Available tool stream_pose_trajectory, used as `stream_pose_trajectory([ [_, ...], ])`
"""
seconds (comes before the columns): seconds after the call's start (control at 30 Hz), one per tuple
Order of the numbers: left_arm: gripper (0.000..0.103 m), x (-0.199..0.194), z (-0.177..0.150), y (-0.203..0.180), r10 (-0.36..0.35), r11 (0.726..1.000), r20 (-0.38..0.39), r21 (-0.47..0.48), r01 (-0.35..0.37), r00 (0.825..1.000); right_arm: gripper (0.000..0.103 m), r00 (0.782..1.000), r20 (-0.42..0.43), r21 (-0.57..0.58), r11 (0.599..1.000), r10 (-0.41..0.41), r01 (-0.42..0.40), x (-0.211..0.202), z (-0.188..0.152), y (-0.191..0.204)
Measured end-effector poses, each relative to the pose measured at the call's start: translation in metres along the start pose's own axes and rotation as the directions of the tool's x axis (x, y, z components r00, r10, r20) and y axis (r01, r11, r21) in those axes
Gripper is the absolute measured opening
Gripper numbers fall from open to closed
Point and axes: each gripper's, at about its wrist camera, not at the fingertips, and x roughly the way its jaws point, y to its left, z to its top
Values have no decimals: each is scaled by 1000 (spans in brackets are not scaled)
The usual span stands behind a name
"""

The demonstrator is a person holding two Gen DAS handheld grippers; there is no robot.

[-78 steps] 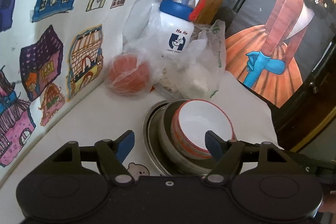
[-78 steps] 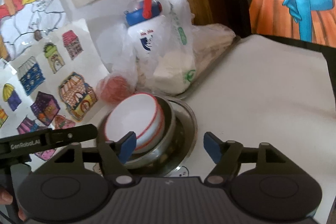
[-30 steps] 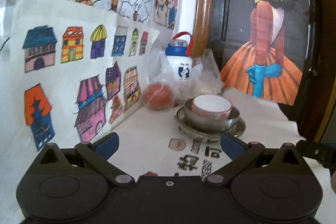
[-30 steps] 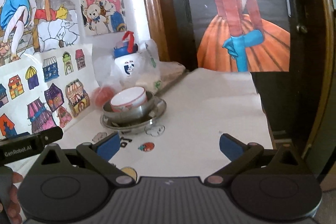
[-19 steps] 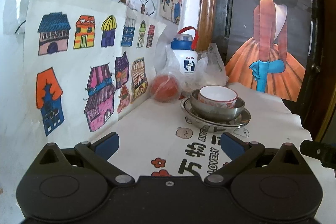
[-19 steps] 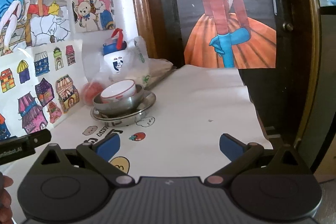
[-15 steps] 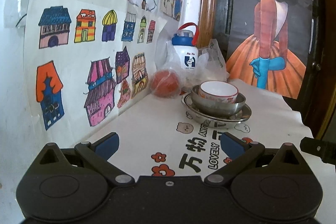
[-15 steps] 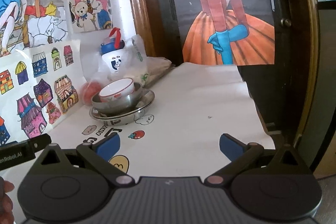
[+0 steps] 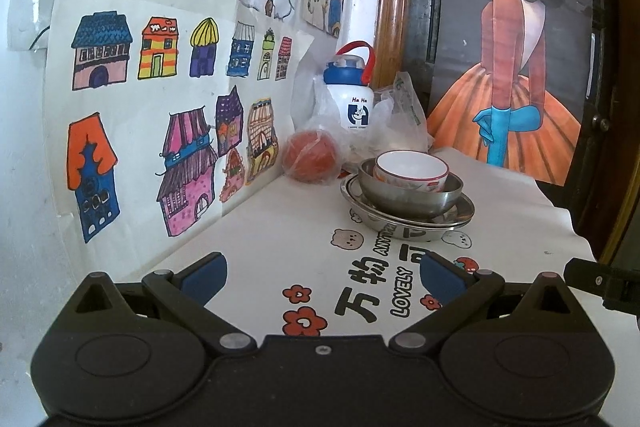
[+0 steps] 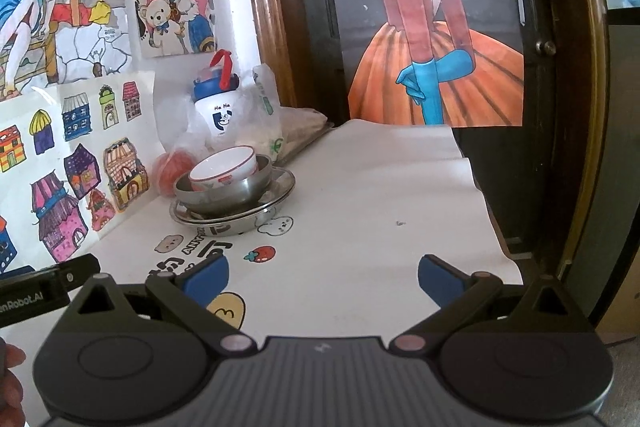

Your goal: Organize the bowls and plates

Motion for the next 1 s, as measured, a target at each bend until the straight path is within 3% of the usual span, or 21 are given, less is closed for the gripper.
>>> stream_pose_trajectory([
  [1.0, 102, -5, -2, 6, 11, 1000, 6, -12, -11, 1000, 103, 1000, -6, -6, 1000, 11, -12, 0, -4, 5],
])
